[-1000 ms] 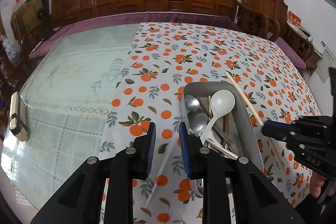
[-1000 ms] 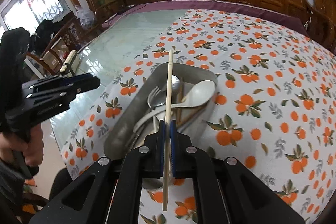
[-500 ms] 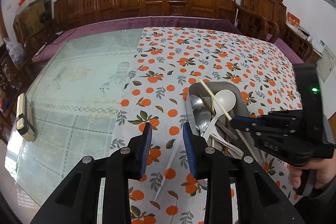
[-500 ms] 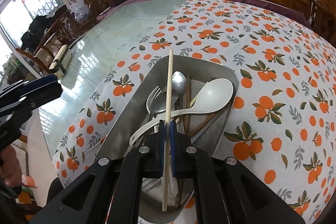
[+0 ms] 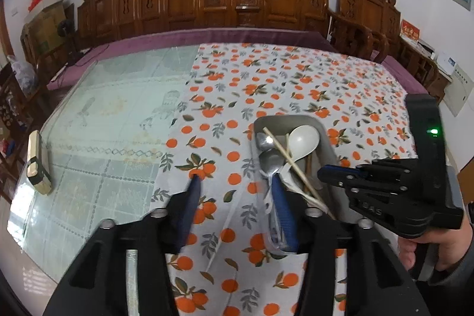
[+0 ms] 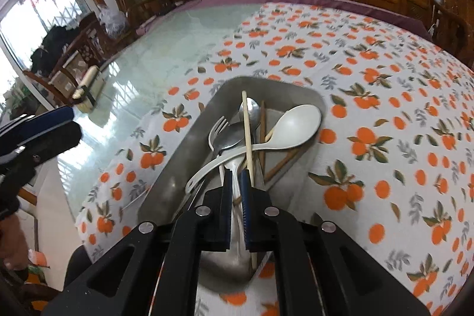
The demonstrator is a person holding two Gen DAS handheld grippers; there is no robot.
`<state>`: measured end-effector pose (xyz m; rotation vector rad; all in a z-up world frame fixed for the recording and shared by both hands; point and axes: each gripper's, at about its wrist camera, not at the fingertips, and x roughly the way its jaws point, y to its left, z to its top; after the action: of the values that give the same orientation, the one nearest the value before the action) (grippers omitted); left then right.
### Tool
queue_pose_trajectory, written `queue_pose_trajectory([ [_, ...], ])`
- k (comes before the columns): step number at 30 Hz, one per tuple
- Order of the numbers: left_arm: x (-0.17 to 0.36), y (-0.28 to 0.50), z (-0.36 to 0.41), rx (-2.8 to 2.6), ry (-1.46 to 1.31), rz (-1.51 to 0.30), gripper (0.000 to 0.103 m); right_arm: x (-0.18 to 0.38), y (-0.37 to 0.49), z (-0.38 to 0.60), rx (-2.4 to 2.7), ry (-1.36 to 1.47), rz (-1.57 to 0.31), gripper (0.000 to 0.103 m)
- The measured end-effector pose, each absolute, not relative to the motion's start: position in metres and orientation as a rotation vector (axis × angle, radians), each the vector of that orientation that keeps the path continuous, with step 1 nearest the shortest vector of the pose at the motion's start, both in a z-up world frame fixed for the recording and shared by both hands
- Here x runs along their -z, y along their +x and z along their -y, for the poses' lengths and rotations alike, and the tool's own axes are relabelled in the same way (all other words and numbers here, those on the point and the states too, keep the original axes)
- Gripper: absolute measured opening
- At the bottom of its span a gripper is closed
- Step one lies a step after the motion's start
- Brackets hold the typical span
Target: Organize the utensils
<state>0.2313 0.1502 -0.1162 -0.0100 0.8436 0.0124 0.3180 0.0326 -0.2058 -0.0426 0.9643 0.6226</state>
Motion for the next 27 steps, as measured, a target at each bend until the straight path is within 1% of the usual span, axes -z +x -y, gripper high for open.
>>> queue_pose_trajectory([
  [1,0.113,0.228,-0.146,-0.010,-0.008,-0.838,0.053,0.200,0.313,-0.027,-0.620,-0.042,-0.948,0.008],
  [2,0.111,0.226,-0.143,-0.009,-0.008,-0.835,0.061,0.192,0.305,-0.020,-0.614,-0.038,-0.929,0.012],
  [4,0.104,0.218,-0.134,-0.003,-0.011,-0.809,0.070,0.180,0.295,-0.008,-0.605,-0.026,-0.899,0.019],
  [6,0.100,0.212,-0.126,0.001,-0.005,-0.796,0.074,0.167,0.282,0.006,-0.589,-0.016,-0.862,0.023],
  [7,0.098,0.210,-0.123,0.002,-0.002,-0.793,0.078,0.163,0.277,0.012,-0.580,-0.014,-0.847,0.026],
  [8,0.096,0.207,-0.118,0.002,0.002,-0.786,0.083,0.156,0.268,0.020,-0.564,-0.012,-0.826,0.033],
  [9,0.094,0.204,-0.114,0.002,0.004,-0.781,0.084,0.152,0.263,0.027,-0.555,-0.008,-0.811,0.037],
  [10,0.092,0.200,-0.109,0.003,0.007,-0.776,0.087,0.147,0.255,0.035,-0.543,-0.002,-0.794,0.044],
  [11,0.091,0.197,-0.106,0.005,0.010,-0.774,0.090,0.143,0.249,0.042,-0.535,0.001,-0.782,0.049],
  [13,0.087,0.192,-0.100,0.005,0.017,-0.767,0.094,0.137,0.237,0.053,-0.511,-0.002,-0.766,0.053],
  [14,0.084,0.189,-0.096,0.003,0.019,-0.762,0.095,0.133,0.231,0.060,-0.496,-0.003,-0.758,0.060],
  [15,0.082,0.187,-0.093,0.001,0.015,-0.759,0.095,0.129,0.222,0.068,-0.478,-0.002,-0.747,0.064],
  [17,0.079,0.182,-0.087,0.004,0.000,-0.766,0.095,0.120,0.206,0.083,-0.448,0.004,-0.722,0.081],
  [18,0.077,0.179,-0.083,0.007,-0.006,-0.766,0.095,0.115,0.199,0.090,-0.436,0.006,-0.706,0.085],
  [19,0.075,0.175,-0.081,0.008,-0.008,-0.763,0.095,0.111,0.193,0.095,-0.427,0.008,-0.693,0.092],
  [20,0.072,0.171,-0.075,0.006,-0.006,-0.754,0.095,0.105,0.184,0.103,-0.412,0.008,-0.671,0.097],
  [22,0.065,0.163,-0.067,0.001,0.001,-0.734,0.095,0.094,0.171,0.116,-0.380,0.011,-0.639,0.101],
  [27,0.040,0.134,-0.042,0.003,0.025,-0.653,0.095,0.063,0.136,0.143,-0.308,0.019,-0.539,0.100],
])
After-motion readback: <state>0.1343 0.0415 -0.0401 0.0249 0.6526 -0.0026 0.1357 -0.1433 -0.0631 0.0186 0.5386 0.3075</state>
